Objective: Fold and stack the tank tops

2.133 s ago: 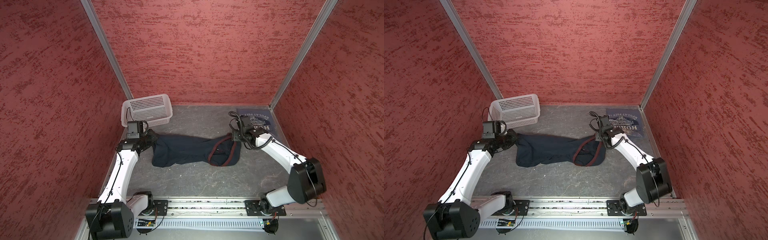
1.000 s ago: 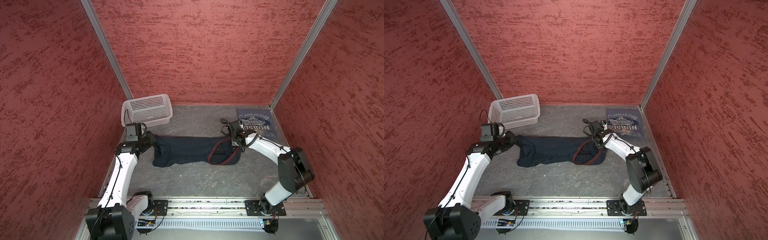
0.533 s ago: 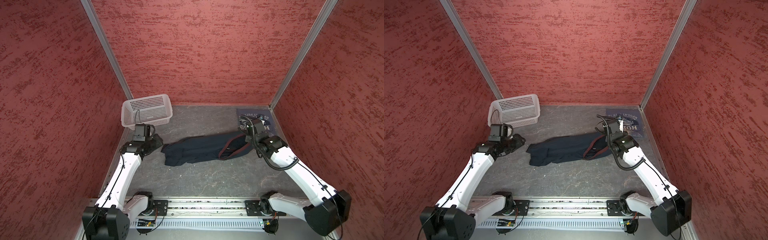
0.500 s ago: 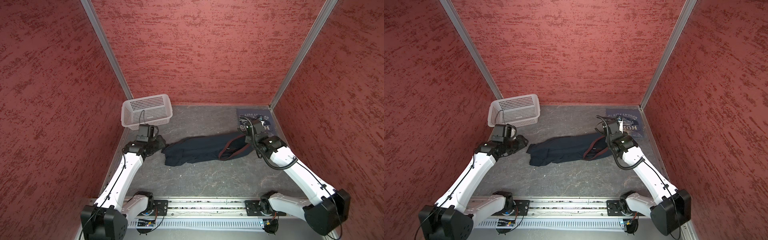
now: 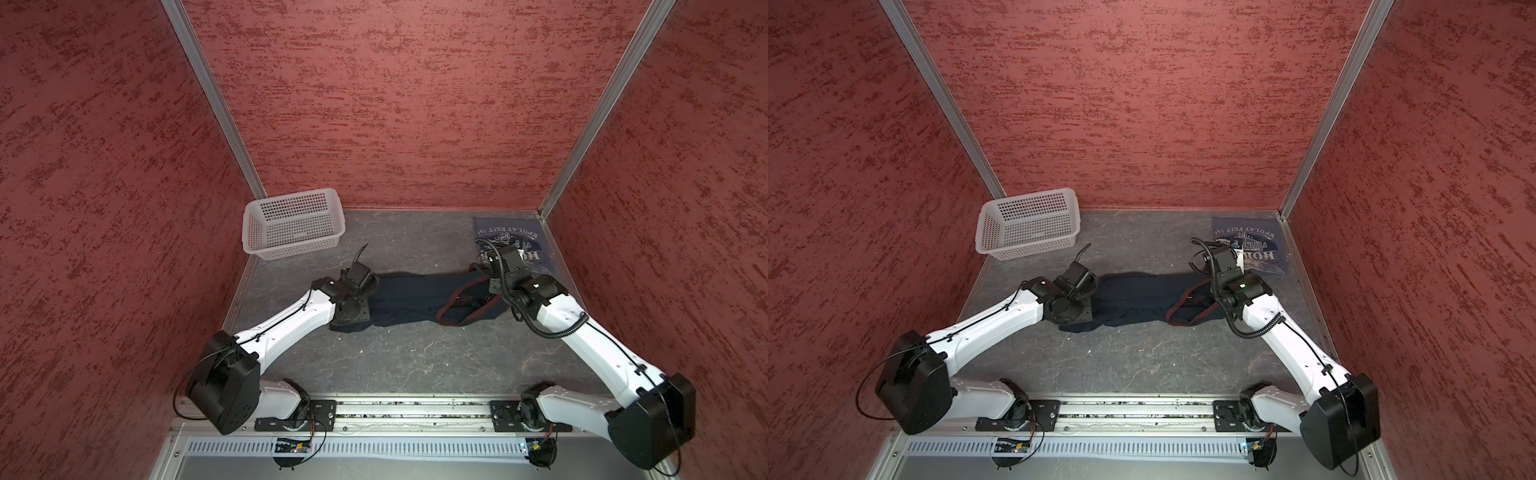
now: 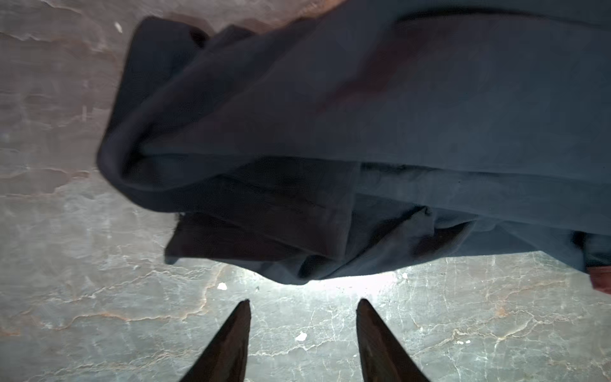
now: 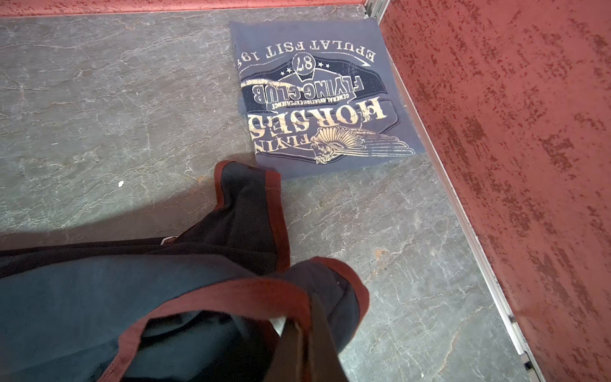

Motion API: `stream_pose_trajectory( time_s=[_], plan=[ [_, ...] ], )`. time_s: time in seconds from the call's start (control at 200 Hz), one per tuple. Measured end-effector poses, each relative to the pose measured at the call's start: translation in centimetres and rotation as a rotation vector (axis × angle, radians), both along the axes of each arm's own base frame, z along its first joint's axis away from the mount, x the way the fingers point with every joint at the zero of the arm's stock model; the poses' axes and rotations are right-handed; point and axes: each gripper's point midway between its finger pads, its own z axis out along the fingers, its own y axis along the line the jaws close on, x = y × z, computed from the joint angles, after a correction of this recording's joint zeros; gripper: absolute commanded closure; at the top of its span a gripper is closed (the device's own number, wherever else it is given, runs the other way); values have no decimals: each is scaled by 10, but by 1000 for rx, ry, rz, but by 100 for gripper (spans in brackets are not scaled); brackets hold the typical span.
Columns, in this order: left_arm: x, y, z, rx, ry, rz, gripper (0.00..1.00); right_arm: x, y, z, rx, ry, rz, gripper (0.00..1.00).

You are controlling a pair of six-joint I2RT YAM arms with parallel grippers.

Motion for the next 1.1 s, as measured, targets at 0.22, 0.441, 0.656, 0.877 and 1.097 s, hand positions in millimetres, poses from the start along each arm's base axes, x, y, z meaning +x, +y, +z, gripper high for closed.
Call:
stream_pose_trajectory(
  time_s=[0.22, 0.441, 0.656, 0.877, 1.097],
  plan=[
    [5, -13, -20, 15, 37, 18, 52, 0, 1, -1, 6, 2, 5, 100],
    [18, -16, -24, -4, 10, 48, 61, 0, 1, -3, 7, 6, 6, 100],
    [41, -8, -12, -11, -53, 106, 66, 0, 2, -3, 8, 3, 7, 100],
    [61, 10, -23, 2, -56, 161, 75, 0, 2, -3, 8, 2, 6, 100],
    [66, 14, -21, -2, -66, 162, 100, 0, -1, -3, 5, 4, -2, 100]
  ],
)
